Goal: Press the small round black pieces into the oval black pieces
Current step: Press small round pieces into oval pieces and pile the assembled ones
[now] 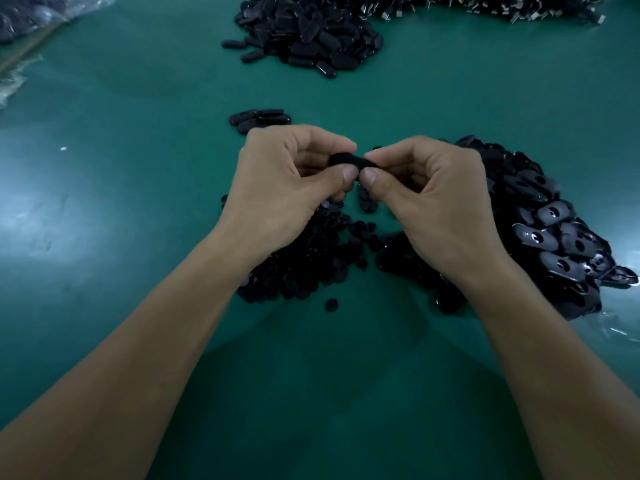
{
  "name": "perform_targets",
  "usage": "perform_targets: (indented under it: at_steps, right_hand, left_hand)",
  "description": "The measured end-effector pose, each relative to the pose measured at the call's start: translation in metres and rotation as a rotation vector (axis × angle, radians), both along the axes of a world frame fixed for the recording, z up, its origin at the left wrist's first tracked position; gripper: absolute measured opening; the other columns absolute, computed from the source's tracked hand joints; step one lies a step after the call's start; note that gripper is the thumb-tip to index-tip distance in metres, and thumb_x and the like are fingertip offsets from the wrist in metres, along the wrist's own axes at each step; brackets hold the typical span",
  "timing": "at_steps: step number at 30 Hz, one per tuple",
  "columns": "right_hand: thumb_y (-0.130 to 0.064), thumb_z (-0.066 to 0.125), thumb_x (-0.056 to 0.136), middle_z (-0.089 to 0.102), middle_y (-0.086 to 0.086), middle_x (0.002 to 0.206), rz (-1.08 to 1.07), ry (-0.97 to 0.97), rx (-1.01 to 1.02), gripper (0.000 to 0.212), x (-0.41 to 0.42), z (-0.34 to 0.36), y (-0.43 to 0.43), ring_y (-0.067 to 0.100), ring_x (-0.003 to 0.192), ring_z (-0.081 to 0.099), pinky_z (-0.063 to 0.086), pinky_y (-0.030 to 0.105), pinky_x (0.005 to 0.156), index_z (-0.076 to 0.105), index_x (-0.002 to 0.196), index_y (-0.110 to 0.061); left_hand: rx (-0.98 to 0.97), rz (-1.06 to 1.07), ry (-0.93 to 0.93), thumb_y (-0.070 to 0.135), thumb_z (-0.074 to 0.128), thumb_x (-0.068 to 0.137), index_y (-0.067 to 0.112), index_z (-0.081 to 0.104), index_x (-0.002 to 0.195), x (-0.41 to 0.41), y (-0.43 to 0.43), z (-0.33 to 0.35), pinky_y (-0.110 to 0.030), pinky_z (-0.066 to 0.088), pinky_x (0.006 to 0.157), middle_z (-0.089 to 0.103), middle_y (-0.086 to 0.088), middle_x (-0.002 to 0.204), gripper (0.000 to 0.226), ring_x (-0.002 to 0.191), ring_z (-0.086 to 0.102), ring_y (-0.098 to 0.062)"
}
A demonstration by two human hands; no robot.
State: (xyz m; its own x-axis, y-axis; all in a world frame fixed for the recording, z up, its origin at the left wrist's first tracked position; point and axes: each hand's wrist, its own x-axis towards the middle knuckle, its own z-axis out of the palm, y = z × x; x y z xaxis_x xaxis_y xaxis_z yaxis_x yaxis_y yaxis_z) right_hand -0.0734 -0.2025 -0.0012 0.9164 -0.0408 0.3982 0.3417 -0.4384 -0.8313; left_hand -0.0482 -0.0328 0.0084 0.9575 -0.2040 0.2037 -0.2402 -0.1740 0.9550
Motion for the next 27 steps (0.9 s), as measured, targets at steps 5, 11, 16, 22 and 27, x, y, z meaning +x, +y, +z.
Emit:
perform_targets:
  at_steps: [5,11,16,22,27]
  right_hand:
    - [-0.019,0.076,0.089,0.073,-0.013,0.082,-0.002,-0.012,-0.008,0.018,-0.0005,0.0002,0.0005,0.005,0.078,0.071,0.058,0.022,0.074,0.068,0.09,-0.034]
    - [-0.021,0.076,0.086,0.073,-0.015,0.078,-0.038,-0.011,-0.032,0.021,-0.001,0.0021,0.0031,0.004,0.072,0.071,0.059,0.026,0.071,0.066,0.082,-0.039]
    - [-0.021,0.074,0.082,0.073,-0.015,0.076,-0.08,0.01,-0.007,0.016,-0.0024,0.0029,0.0062,0.007,0.069,0.07,0.059,0.029,0.067,0.067,0.078,-0.035]
    - [-0.017,0.075,0.086,0.074,-0.013,0.076,-0.061,0.009,-0.025,0.021,-0.004,0.0041,0.0063,0.006,0.071,0.071,0.06,0.03,0.07,0.068,0.084,-0.037]
    - [-0.019,0.072,0.091,0.072,-0.018,0.084,-0.08,-0.017,-0.059,0.012,-0.0045,0.0034,0.0079,0.002,0.08,0.071,0.058,0.024,0.075,0.073,0.099,-0.027]
  left_hand:
    - [-0.002,-0.003,-0.006,-0.001,0.078,0.085,0.02,0.073,0.092,0.0001,0.0006,0.0004,-0.023,0.06,0.067,0.077,-0.001,0.075,0.022,0.063,0.073,-0.014]
    - [-0.006,-0.023,0.02,-0.003,0.076,0.086,0.018,0.072,0.092,0.0012,0.0016,-0.0004,-0.018,0.057,0.064,0.075,0.003,0.069,0.022,0.061,0.072,-0.011]
    - [0.007,-0.033,0.006,-0.003,0.077,0.085,0.019,0.072,0.089,0.0011,0.0021,-0.0001,-0.019,0.058,0.064,0.075,0.002,0.07,0.023,0.061,0.072,-0.011]
    - [0.081,0.012,-0.046,0.003,0.077,0.085,0.024,0.072,0.087,0.0018,0.0031,-0.0006,-0.03,0.062,0.068,0.076,0.001,0.072,0.022,0.064,0.074,-0.016]
    - [0.102,0.035,-0.105,0.009,0.076,0.084,0.03,0.071,0.086,0.0036,0.0063,0.0008,-0.027,0.061,0.067,0.076,0.007,0.072,0.021,0.065,0.074,-0.013]
